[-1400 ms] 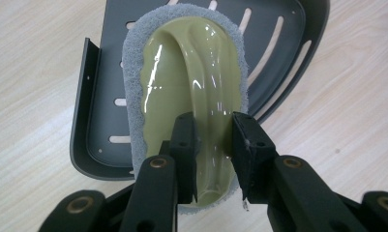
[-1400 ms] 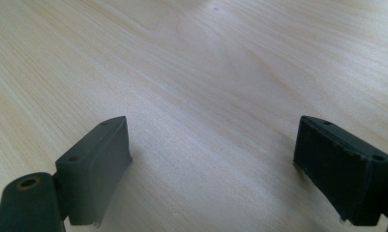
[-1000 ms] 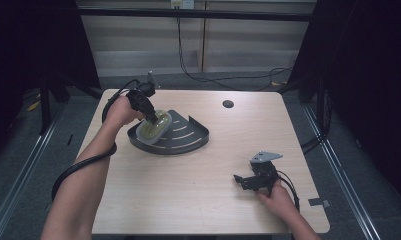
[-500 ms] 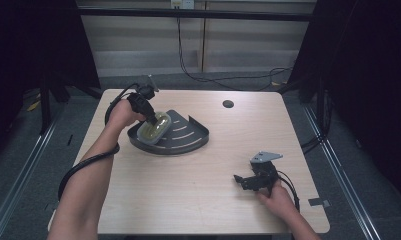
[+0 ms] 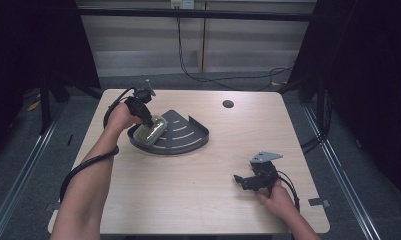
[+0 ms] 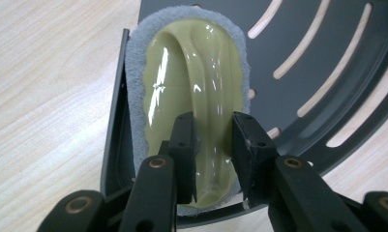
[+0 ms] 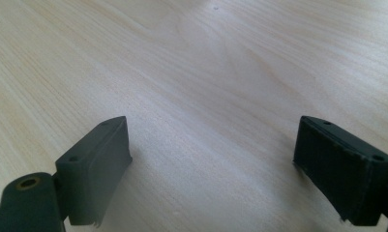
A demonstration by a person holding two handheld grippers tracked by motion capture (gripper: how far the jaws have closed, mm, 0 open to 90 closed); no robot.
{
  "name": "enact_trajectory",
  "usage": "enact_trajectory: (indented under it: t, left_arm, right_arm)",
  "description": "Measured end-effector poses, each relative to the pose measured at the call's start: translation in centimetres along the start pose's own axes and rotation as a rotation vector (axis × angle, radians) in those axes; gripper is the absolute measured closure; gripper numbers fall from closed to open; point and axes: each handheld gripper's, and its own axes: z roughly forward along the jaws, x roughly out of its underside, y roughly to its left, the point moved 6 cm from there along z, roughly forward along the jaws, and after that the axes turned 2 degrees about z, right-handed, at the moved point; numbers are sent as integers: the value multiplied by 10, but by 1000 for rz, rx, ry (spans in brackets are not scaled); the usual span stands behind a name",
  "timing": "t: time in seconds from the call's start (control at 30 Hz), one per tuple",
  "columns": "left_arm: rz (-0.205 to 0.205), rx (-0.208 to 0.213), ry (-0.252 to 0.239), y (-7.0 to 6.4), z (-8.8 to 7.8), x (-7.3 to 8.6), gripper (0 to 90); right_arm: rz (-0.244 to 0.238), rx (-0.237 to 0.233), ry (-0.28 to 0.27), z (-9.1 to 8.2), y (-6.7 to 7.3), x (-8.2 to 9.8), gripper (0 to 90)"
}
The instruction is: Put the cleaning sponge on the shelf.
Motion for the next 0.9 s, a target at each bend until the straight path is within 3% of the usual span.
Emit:
enact_trajectory:
  t: [0.43,0.7,0.9]
  left_arm:
    - [-32,-5,-16,7,4,10,694]
    - [-50,-18,-41,5,-2,14,569]
    - [-36,-33,-51,0,-9,18,455]
  right_arm:
    - [1,0,2,0,0,0,123]
    - [0,1,1,0,0,0,123]
    - [4,0,2,0,0,0,123]
